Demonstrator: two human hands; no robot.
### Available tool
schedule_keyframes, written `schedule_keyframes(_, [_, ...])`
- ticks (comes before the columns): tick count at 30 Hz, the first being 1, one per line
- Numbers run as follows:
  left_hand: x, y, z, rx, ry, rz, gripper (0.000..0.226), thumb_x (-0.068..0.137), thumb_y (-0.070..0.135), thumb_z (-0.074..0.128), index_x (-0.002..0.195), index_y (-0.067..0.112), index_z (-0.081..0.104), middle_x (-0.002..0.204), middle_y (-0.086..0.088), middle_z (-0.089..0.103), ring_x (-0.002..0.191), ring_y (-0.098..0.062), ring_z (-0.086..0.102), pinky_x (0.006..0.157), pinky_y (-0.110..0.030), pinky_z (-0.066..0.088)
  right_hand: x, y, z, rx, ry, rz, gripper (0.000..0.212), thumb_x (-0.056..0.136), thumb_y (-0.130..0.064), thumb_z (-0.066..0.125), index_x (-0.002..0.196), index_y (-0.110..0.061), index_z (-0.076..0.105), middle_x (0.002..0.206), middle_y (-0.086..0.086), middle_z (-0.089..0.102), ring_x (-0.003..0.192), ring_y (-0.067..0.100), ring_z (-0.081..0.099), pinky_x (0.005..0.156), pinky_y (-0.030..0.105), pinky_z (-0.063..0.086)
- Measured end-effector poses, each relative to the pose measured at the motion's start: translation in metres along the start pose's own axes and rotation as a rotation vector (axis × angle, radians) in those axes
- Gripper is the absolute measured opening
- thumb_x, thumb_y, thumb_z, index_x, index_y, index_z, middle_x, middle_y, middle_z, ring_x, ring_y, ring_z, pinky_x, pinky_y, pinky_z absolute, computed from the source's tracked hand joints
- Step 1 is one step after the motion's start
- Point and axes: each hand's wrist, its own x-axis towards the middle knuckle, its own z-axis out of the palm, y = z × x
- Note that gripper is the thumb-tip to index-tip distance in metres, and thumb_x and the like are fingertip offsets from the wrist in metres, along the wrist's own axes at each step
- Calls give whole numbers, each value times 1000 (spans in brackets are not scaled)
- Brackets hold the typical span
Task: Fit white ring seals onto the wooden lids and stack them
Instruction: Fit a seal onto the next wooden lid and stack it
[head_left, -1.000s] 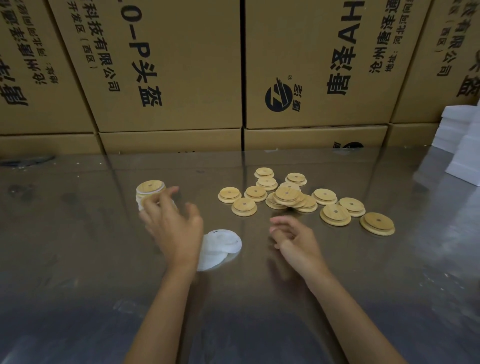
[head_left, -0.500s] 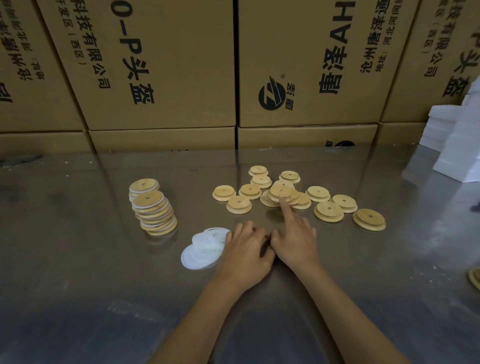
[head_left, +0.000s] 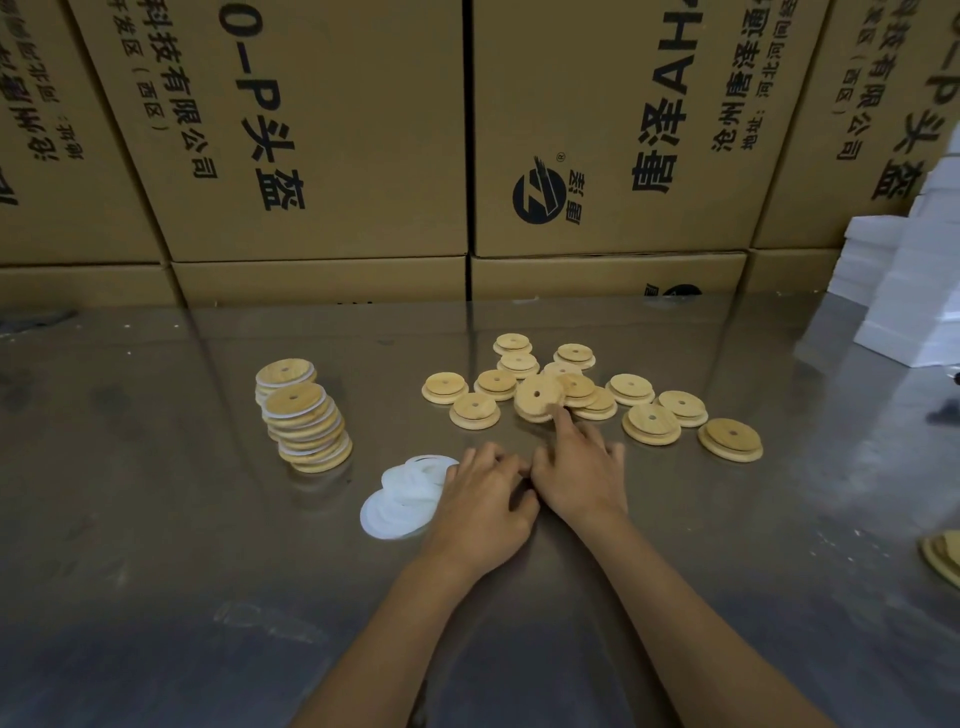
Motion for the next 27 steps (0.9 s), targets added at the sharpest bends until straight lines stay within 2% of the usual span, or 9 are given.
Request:
schedule_keyframes(4, [0,0,-1,2,-3,0,25,94,37,49,115,27,58,116,8,46,107,-14,41,93,-29,32,0,5,-4,82,70,25,39,90,-22,50,130,-20,50,129,3,60,124,23,45,101,40,32])
schedule_keyframes(6, [0,1,-1,3,1,1,25,93,37,49,115,27,58,116,8,46,107,-13,41,93,-28,32,-2,5,-4,99,83,6,50,92,-24,50,142,-25,42,139,1,55,128,24,43,103,42,32])
schedule_keyframes(9, [-1,2,-2,-10,10,4,24,91,34,49,112,27,59,115,9,47,104,-13,41,90,-28,32,-3,2,-1,-20,6,-102,56,100,-37,39,154,-39,26,159,-1,30,142,22,29,107,44,27])
schedule_keyframes(11, [-1,2,-2,-19,16,-1,23,91,33,49,111,26,59,113,10,48,102,-13,41,89,-27,32,-1,1,2,-76,-36,-133,47,102,-42,33,149,-41,35,163,-1,24,145,21,23,109,45,23])
schedule_keyframes(13, [-1,3,-3,-17,11,-7,23,91,32,49,111,26,59,113,9,48,102,-13,41,89,-28,33,1,4,5,-29,-2,-129,35,100,-42,37,132,-34,50,154,-3,36,141,20,30,104,43,26])
schedule_keyframes(16, [0,4,-4,-5,-6,-7,23,93,31,49,112,25,58,112,7,48,104,-15,42,92,-31,34,1,6,5,100,61,-90,19,94,-40,48,107,-27,48,124,-7,57,125,19,44,92,38,28])
schedule_keyframes(20, [-1,6,-10,-115,26,-17,17,93,20,50,104,20,62,105,5,52,100,-13,48,90,-30,41,5,8,7,85,4,-21,51,95,-50,47,134,-17,47,142,0,50,141,20,31,108,43,24])
schedule_keyframes(23, [-1,6,-13,-182,55,-47,14,93,16,50,98,20,63,102,6,54,96,-9,52,85,-25,43,6,10,9,42,-49,-60,47,97,-56,43,124,-20,54,136,-3,53,138,17,33,106,39,23])
schedule_keyframes(27, [-1,7,-13,-181,63,-50,15,94,17,50,101,20,63,103,7,54,94,-7,52,83,-24,44,3,11,1,261,-55,-61,30,90,-47,61,109,-28,48,111,-11,57,120,14,46,96,33,25])
